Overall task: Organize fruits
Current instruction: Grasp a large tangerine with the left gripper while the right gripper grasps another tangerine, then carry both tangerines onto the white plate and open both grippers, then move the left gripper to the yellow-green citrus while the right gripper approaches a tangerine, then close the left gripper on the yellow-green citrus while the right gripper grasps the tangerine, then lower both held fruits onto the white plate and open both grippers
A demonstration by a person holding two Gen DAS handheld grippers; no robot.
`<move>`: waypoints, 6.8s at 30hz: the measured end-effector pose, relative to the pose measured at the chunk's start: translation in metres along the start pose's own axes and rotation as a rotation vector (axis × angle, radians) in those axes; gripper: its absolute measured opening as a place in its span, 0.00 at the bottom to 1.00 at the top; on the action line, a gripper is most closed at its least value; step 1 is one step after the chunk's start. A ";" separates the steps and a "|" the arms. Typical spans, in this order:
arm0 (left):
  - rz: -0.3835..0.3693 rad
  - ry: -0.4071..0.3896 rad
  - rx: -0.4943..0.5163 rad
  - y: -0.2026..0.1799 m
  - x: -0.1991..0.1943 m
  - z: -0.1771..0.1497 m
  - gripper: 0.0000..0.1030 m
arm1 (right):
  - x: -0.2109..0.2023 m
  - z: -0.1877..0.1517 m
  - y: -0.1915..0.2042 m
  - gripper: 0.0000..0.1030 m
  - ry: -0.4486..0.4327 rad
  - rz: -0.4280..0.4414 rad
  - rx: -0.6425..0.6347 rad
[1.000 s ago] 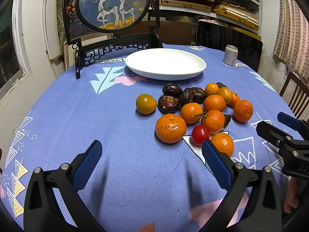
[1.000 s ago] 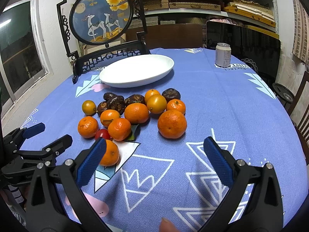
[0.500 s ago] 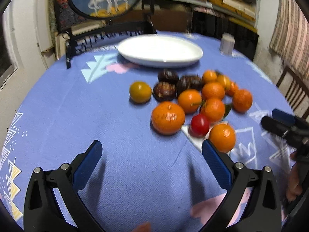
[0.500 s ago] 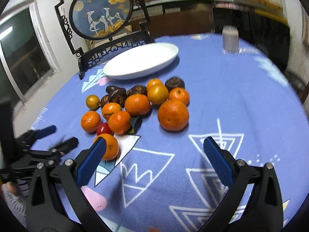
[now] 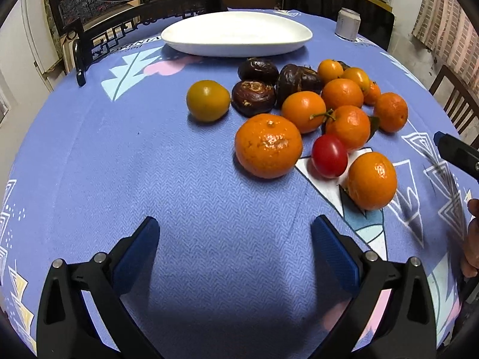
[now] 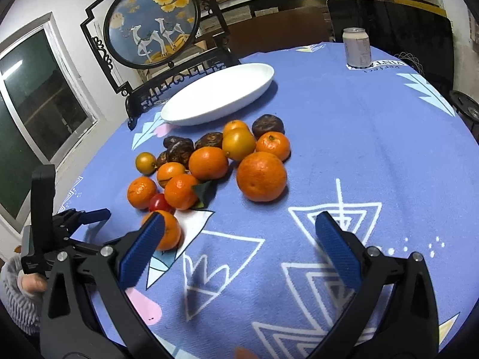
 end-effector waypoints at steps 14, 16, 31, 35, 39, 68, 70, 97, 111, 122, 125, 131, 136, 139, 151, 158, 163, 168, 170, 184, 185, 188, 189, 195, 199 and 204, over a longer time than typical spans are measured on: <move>-0.046 -0.147 0.101 -0.012 0.008 0.050 0.93 | 0.024 0.033 0.006 0.98 0.042 -0.042 -0.254; -0.077 -0.150 0.109 -0.019 0.013 0.048 0.91 | 0.031 0.034 0.001 0.98 0.038 -0.022 -0.208; -0.202 -0.153 0.022 -0.020 0.019 0.050 0.48 | 0.056 0.017 -0.003 0.71 0.052 -0.009 -0.202; -0.209 -0.154 0.020 -0.019 0.017 0.049 0.46 | 0.063 0.016 -0.008 0.71 0.068 -0.027 -0.196; -0.213 -0.155 0.016 -0.018 0.016 0.047 0.46 | 0.069 0.011 -0.014 0.49 0.105 -0.020 -0.164; -0.078 -0.165 -0.092 0.043 0.119 0.188 0.46 | 0.201 0.136 0.026 0.47 0.060 0.015 -0.106; -0.087 -0.158 -0.092 0.042 0.122 0.184 0.48 | 0.201 0.139 0.024 0.58 0.028 0.008 -0.105; -0.061 -0.200 -0.082 0.052 0.029 0.082 0.66 | 0.052 0.076 -0.017 0.78 -0.054 -0.021 -0.051; -0.043 -0.143 -0.028 0.046 0.054 0.075 0.67 | 0.054 0.075 -0.018 0.80 -0.043 -0.010 -0.051; -0.083 -0.180 0.008 0.035 0.054 0.083 0.65 | 0.064 0.065 -0.021 0.77 0.000 -0.026 -0.047; -0.092 -0.184 0.019 0.031 0.052 0.083 0.60 | 0.066 0.064 -0.023 0.72 0.012 -0.019 -0.034; -0.149 -0.172 -0.021 0.028 0.056 0.084 0.47 | 0.071 0.058 -0.028 0.63 0.041 -0.015 -0.002; -0.174 -0.166 -0.017 0.023 0.054 0.081 0.39 | 0.076 0.052 -0.030 0.59 0.071 -0.014 0.009; -0.176 -0.161 -0.013 0.021 0.055 0.080 0.39 | 0.079 0.048 -0.029 0.59 0.083 -0.014 0.002; -0.175 -0.143 -0.038 0.034 0.054 0.076 0.38 | 0.079 0.047 -0.032 0.59 0.092 -0.024 0.012; -0.081 -0.141 -0.062 0.063 0.051 0.074 0.38 | 0.080 0.046 -0.034 0.59 0.100 -0.031 0.004; -0.075 -0.150 -0.025 0.056 0.052 0.074 0.38 | 0.084 0.041 -0.031 0.59 0.105 -0.058 -0.056; -0.077 -0.148 -0.031 0.057 0.052 0.075 0.38 | 0.090 0.035 -0.033 0.55 0.117 -0.082 -0.093; -0.074 -0.149 -0.025 0.057 0.052 0.074 0.38 | 0.093 0.034 -0.030 0.54 0.116 -0.082 -0.113; -0.093 -0.148 -0.037 0.055 0.054 0.074 0.37 | 0.098 0.037 -0.028 0.37 0.096 -0.086 -0.140; -0.085 -0.156 -0.039 0.055 0.053 0.075 0.37 | 0.096 0.040 -0.030 0.37 0.087 -0.090 -0.130; -0.078 -0.196 -0.053 0.056 0.043 0.083 0.37 | 0.086 0.050 -0.038 0.37 0.046 -0.105 -0.093; -0.071 -0.208 -0.055 0.057 0.040 0.086 0.37 | 0.082 0.054 -0.040 0.37 0.031 -0.104 -0.081; -0.057 -0.270 -0.055 0.058 0.040 0.143 0.37 | 0.081 0.088 -0.023 0.37 -0.015 -0.074 -0.067; -0.065 -0.290 -0.086 0.056 0.057 0.185 0.37 | 0.109 0.127 0.003 0.37 -0.037 -0.042 -0.082; -0.045 -0.251 -0.132 0.058 0.099 0.206 0.37 | 0.157 0.140 0.023 0.37 -0.015 -0.005 -0.073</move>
Point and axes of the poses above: each gripper's, at about its wrist camera, not at the fingertips, and x roughly the way its jaws point, y to its left, z to its top, the point moved 9 cm from there along x, roughly the way its jaws point, and after that the axes turned 15 degrees about -y, right-handed, at the moved point
